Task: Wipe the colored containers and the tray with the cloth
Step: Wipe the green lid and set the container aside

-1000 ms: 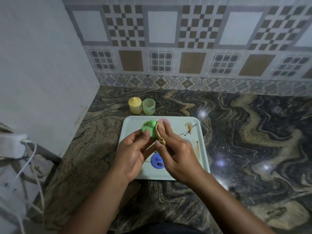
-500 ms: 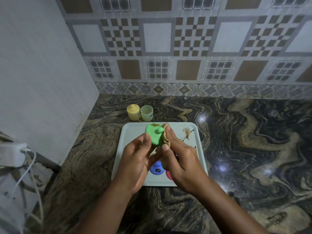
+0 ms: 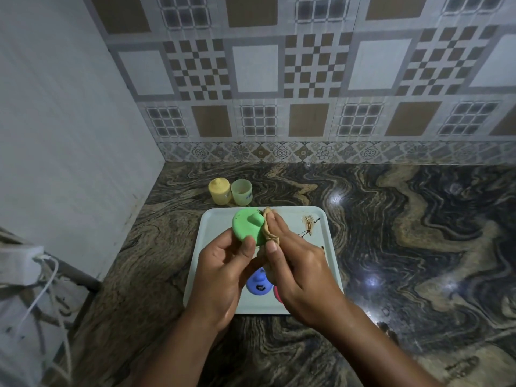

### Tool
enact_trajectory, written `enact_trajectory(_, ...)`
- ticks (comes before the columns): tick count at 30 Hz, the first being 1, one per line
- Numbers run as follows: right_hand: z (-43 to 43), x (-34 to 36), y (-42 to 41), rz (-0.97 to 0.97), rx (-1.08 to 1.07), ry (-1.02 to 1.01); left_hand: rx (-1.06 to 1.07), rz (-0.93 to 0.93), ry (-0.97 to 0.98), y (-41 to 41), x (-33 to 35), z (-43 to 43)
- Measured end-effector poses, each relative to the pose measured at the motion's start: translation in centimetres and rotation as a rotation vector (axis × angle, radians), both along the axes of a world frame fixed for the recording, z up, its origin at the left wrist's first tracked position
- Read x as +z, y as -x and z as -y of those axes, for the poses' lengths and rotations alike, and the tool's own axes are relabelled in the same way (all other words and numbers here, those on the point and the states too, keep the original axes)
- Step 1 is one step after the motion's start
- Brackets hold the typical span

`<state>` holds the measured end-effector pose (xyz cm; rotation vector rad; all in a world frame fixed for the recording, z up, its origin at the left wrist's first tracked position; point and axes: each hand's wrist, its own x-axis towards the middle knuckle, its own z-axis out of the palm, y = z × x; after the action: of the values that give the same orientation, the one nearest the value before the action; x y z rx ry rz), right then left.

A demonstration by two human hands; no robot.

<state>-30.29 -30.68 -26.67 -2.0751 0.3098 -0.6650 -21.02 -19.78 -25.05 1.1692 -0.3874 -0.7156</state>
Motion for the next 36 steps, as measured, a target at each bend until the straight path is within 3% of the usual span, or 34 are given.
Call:
enact_trajectory(9,-0.1,0.1,-0.2,0.001,-0.004,-0.027,-0.001,-0.127,-0.038,-0.8,0.2,-0.2)
enact_trajectory(14,-0.5,0.3,-0.1,0.027,-0.015,0.015,-0.024,-0.017,-0.003,-0.3,-0.2,-0.4)
enact_trajectory(23,-0.4,0.1,-0.3,-0.033,-0.031,-0.016,0.086,-0.079,-0.140,-0.9,-0.5,-0.1)
enact_trajectory(29,-0.6,0.7,-0.3,0.027,-0.037,0.004,-0.074,0.015,0.054,-0.7,-0.3,-0.8)
enact_trajectory(36,-0.2,0.4,-0.6,-0.004,-0.037,-0.019,0.054,-0.098,-0.074,-0.8,-0.3,-0.2)
